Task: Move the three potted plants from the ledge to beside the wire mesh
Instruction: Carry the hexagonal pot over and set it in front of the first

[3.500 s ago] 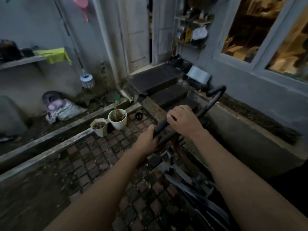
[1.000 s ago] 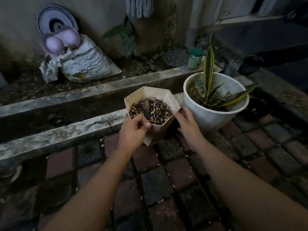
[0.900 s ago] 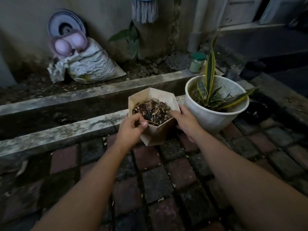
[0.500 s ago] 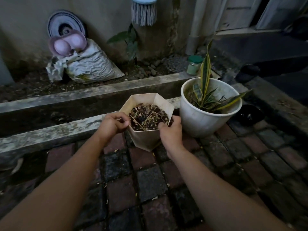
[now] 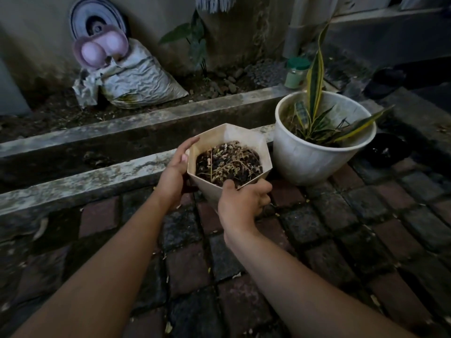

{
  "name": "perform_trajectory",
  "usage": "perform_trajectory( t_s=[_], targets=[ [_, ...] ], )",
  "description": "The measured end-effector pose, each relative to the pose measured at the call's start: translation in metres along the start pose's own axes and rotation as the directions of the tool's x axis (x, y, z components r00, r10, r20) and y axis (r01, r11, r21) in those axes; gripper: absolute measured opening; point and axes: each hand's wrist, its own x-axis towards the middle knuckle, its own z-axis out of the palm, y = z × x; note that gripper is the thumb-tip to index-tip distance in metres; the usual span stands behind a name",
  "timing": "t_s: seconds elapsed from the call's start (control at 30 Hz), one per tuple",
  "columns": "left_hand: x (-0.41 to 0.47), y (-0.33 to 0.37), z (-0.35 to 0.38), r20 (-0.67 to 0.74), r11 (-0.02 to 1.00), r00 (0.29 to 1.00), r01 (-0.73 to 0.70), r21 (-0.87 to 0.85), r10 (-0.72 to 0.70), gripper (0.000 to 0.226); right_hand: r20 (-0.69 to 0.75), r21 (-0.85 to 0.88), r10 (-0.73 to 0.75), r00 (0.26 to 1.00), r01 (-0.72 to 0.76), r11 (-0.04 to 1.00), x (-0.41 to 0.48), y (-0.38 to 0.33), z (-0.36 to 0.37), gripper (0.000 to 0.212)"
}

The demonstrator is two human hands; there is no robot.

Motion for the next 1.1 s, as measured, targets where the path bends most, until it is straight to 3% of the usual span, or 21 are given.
perform_trajectory(
  t_s=[0.13, 0.2, 0.3, 0.37, 0.47, 0.53, 0.77, 0.97, 1.1],
  targets=[
    [-0.007, -0.01, 0.005, -0.077, 1.0, 0.997, -0.017, -0.011, 0.016, 0.037, 0.054, 0.015, -0.214, 0.975, 0.214, 0.977, 0.01, 0.018, -0.021, 0.059],
    [-0.016, -0.024, 0.015, -0.134, 1.0, 0.991, 0.002, -0.014, -0.003, 0.042, 0.121, 0.03, -0.328, 0.937, 0.327, 0.945, 0.019, 0.03, -0.037, 0.076],
    [-0.032, -0.048, 0.029, -0.186, 0.99, 0.976, 0.094, -0.102, -0.112, 0.06, 0.322, 0.18, -0.378, 0.868, 0.336, 0.924, 0.042, 0.049, -0.056, 0.108],
    [-0.043, -0.056, 0.033, -0.144, 0.997, 0.987, 0.059, -0.044, -0.064, 0.067, 0.423, 0.214, -0.381, 0.822, 0.318, 0.924, 0.059, 0.061, -0.064, 0.111],
    [-0.048, -0.068, 0.037, -0.071, 0.991, 0.993, -0.082, 0.108, 0.09, 0.115, 0.497, 0.216, -0.366, 0.787, 0.296, 0.93, 0.077, 0.075, -0.067, 0.108],
    [-0.043, -0.077, 0.041, -0.029, 0.97, 0.989, -0.135, 0.2, 0.144, 0.13, 0.494, 0.224, -0.381, 0.781, 0.31, 0.924, 0.085, 0.081, -0.064, 0.111],
    [-0.023, -0.1, 0.036, -0.052, 0.936, 0.987, -0.128, 0.327, 0.153, 0.128, 0.532, 0.2, -0.364, 0.765, 0.304, 0.932, 0.112, 0.082, -0.052, 0.127],
    [-0.013, -0.101, 0.032, -0.048, 0.965, 0.993, -0.091, 0.244, 0.106, 0.135, 0.613, 0.164, -0.294, 0.734, 0.245, 0.955, 0.122, 0.083, -0.043, 0.14],
    [-0.014, -0.097, 0.03, -0.042, 0.968, 0.989, -0.128, 0.216, 0.14, 0.13, 0.609, 0.195, -0.333, 0.72, 0.272, 0.942, 0.125, 0.08, -0.043, 0.129]
  ],
)
